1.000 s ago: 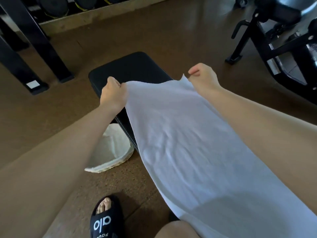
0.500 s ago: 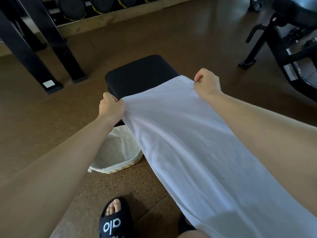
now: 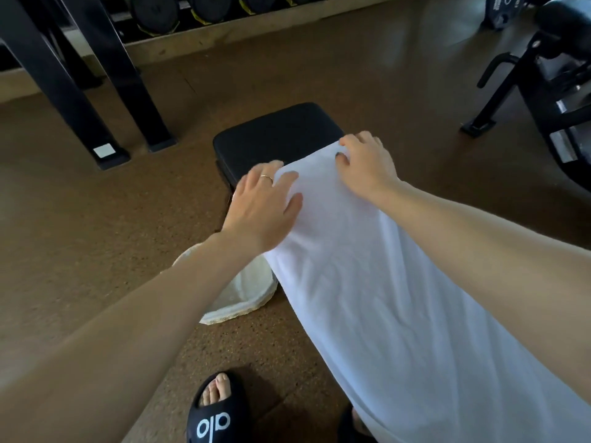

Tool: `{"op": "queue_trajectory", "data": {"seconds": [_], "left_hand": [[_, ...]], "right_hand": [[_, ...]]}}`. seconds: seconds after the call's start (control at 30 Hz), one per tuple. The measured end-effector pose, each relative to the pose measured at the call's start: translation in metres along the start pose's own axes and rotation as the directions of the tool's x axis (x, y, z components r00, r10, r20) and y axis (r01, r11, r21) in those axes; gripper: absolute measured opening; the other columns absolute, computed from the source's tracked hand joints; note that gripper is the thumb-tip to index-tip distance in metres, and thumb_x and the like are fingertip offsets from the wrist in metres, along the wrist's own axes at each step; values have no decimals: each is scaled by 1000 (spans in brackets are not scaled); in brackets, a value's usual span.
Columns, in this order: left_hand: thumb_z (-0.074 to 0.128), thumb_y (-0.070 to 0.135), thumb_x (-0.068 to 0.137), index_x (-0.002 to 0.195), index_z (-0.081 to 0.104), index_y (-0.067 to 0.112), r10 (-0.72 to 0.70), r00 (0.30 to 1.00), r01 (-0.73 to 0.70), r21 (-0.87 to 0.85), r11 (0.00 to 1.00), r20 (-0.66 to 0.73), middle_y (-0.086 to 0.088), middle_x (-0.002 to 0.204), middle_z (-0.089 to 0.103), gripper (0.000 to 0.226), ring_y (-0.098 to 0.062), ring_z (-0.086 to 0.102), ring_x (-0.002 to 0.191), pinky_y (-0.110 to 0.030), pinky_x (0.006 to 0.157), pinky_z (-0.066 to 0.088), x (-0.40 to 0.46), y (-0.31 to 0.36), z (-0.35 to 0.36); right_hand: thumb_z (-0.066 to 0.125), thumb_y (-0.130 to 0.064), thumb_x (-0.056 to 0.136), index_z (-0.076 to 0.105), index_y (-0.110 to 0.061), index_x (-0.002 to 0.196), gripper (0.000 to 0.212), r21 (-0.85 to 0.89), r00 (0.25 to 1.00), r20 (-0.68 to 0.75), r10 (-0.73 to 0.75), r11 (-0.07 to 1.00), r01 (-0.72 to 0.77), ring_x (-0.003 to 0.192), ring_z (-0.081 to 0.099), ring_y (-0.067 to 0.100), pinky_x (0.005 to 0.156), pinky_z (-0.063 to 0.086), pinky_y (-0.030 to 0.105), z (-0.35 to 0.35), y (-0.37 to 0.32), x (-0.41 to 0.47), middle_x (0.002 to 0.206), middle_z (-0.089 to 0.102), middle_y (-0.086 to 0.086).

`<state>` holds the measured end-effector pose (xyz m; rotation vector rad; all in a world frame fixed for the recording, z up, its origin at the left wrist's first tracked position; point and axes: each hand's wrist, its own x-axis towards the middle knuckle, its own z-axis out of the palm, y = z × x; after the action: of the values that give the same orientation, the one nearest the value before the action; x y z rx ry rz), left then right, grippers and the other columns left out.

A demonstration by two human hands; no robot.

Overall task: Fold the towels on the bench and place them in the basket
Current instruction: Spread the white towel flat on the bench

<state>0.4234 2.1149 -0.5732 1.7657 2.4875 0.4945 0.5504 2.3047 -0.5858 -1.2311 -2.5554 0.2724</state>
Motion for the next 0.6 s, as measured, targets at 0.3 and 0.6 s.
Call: {"op": "queue_trajectory", "data": {"seconds": [0.3, 0.6], "left_hand": [[21, 67, 100, 160, 8, 45, -2, 972, -18, 84, 996, 234, 1, 171, -7, 66, -24, -13, 156, -45, 126, -5, 19, -26, 26], [38, 52, 105, 159, 24, 34, -225, 973, 230, -263, 937, 48, 4, 171, 5, 59, -21, -6, 157, -46, 125, -4, 22, -37, 31]], "right_hand": [[20, -51, 104, 17, -23, 162, 64, -137, 967, 246, 67, 990, -34, 155, 9, 30, 124, 14, 47, 14, -3, 17, 169, 11, 9], [16, -60, 103, 6, -30, 163, 68, -124, 961, 264, 86, 991, -54, 156, 8, 28, 124, 14, 46, 18, -4, 23, 171, 3, 6]]}}
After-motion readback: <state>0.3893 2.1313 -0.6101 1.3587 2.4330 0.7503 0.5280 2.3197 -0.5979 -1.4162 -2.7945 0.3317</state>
